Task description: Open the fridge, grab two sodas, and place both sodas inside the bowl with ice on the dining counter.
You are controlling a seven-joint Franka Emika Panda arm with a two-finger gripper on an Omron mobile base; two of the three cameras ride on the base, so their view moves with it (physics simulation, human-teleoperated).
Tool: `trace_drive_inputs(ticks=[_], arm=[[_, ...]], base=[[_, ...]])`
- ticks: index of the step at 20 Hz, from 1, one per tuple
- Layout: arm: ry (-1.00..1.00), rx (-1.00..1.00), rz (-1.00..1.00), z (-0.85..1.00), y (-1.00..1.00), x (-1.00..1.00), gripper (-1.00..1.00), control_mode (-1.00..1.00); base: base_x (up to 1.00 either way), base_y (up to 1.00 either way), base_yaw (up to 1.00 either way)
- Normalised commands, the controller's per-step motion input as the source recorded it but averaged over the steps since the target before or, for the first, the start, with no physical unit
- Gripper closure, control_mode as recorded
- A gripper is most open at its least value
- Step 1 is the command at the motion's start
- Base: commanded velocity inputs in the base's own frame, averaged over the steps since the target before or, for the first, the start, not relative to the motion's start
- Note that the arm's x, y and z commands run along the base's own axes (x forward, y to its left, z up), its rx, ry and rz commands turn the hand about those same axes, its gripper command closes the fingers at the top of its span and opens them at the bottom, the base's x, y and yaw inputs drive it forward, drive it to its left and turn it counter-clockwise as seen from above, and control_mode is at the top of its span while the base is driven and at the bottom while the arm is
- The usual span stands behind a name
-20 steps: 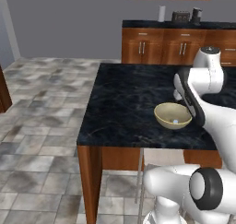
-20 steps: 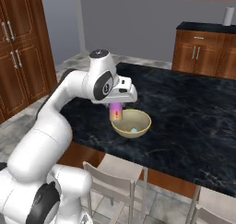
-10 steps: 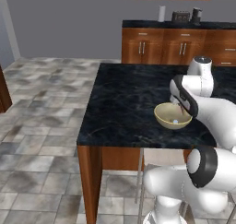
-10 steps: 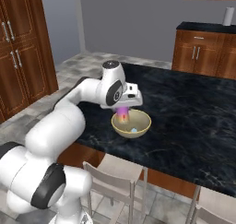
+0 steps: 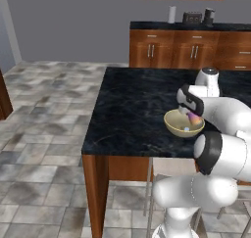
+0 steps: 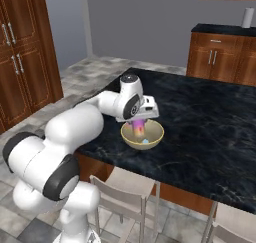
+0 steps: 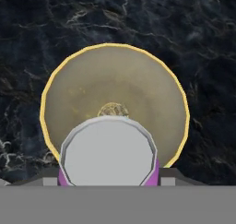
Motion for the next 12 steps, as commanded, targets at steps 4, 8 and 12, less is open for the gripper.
trace_drive_inputs(ticks=[4, 8, 12], arm=[[0.00, 0.00, 0.05, -0.28, -0.09, 0.13, 1.00, -1.00], [0.00, 0.00, 0.04, -0.28, -0.02, 0.03, 1.00, -1.00], [0.00, 0.00, 0.03, -0.24, 0.00, 0.01, 1.00, -1.00]], base=[[0.00, 0.00, 0.00], [0.00, 0.00, 0.00], [0.00, 0.00, 0.00]])
